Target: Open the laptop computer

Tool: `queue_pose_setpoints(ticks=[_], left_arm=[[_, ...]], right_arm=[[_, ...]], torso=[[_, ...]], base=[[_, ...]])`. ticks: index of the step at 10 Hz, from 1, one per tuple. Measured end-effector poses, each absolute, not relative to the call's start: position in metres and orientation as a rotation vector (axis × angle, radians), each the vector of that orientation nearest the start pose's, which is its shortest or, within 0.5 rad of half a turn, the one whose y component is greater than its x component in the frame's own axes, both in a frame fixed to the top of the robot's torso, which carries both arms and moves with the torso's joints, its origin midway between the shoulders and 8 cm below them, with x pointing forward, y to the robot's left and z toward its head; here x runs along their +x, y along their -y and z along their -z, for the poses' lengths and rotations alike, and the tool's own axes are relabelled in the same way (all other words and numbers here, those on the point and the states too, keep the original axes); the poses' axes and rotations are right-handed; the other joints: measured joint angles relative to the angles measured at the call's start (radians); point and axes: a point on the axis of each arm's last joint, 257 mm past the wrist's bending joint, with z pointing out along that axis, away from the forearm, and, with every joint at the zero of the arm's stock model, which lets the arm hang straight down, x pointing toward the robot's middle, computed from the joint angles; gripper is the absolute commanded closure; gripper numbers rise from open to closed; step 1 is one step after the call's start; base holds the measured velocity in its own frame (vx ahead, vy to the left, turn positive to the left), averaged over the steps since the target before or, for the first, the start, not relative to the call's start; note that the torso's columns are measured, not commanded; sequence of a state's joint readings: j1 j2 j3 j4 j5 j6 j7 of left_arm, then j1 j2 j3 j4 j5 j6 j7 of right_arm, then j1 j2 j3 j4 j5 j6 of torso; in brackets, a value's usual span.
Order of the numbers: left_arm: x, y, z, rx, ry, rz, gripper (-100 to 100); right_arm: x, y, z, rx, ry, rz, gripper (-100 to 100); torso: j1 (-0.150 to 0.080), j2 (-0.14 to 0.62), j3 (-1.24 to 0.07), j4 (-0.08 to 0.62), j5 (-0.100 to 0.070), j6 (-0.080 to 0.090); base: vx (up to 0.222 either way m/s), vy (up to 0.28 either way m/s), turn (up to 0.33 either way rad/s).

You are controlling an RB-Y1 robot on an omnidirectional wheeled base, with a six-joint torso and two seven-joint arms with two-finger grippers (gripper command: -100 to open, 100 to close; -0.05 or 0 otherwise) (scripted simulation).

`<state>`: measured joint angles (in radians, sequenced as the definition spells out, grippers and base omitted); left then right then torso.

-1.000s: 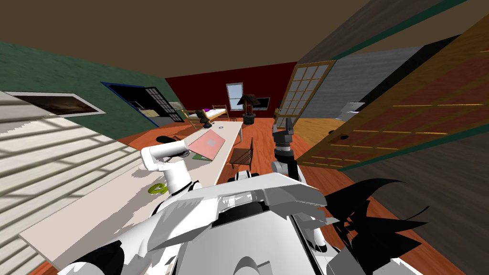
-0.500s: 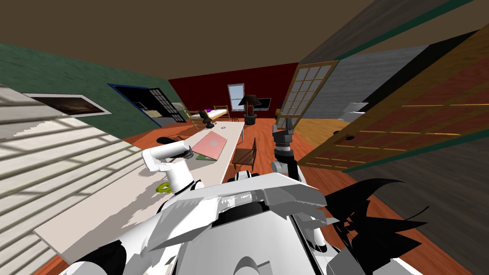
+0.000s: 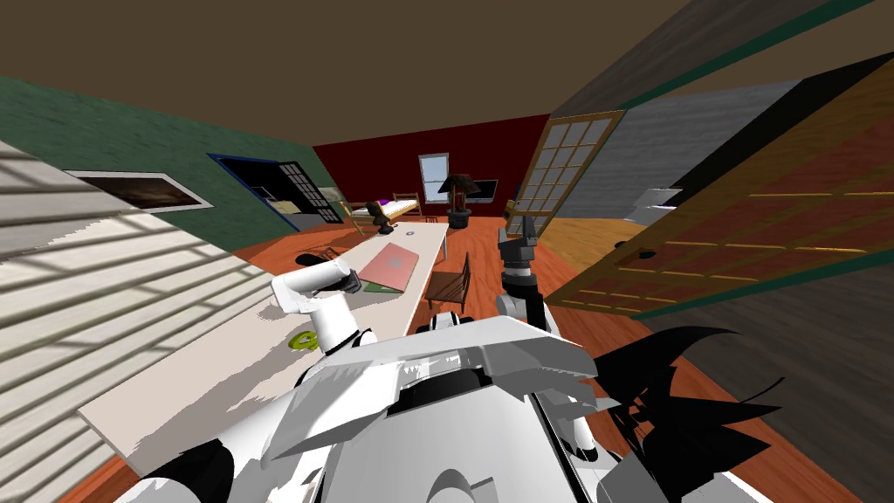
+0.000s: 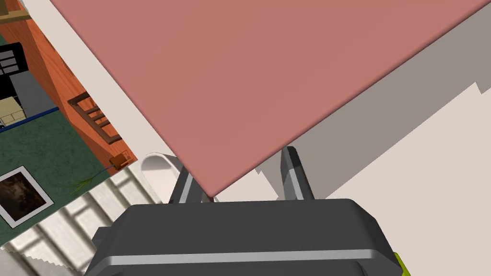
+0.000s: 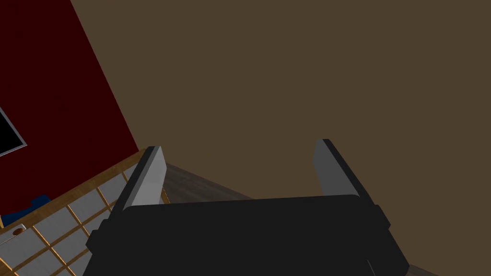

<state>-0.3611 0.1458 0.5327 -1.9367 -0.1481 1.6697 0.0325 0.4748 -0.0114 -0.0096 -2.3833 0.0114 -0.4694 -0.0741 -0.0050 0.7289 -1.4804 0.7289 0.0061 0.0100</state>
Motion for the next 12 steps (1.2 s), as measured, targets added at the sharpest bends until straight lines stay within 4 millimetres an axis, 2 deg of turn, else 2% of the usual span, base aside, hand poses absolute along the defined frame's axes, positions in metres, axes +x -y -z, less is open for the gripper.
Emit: queue_pose_setpoints(ticks=[1, 3, 11, 12], left_arm=[[0.437, -0.447, 0.222, -2.199, -1.257, 0.352, -100], [0.432, -0.448, 0.212, -2.201, -1.250, 0.348, -100], [0.403, -0.447, 0.170, -2.214, -1.217, 0.338, -100], [0.403, -0.447, 0.170, -2.216, -1.218, 0.336, 0]], right_arm=[[0.327, 0.272, -0.072, 0.589, -0.543, -1.386, 0], [0.327, 0.272, -0.072, 0.589, -0.543, -1.386, 0], [0.327, 0.272, -0.072, 0.589, -0.543, -1.386, 0], [0.327, 0.272, -0.072, 0.589, -0.543, -1.386, 0]], torso=[[0.000, 0.001, 0.001, 0.001, -0.001, -0.002], [0.004, 0.008, 0.004, 0.008, -0.006, -0.009], [0.005, 0.009, 0.004, 0.009, -0.006, -0.010], [0.005, 0.009, 0.004, 0.009, -0.006, -0.010]], base=[[-0.004, -0.001, -0.018], [0.008, 0.000, -0.007], [0.000, 0.000, -0.013], [0.000, 0.000, 0.000]])
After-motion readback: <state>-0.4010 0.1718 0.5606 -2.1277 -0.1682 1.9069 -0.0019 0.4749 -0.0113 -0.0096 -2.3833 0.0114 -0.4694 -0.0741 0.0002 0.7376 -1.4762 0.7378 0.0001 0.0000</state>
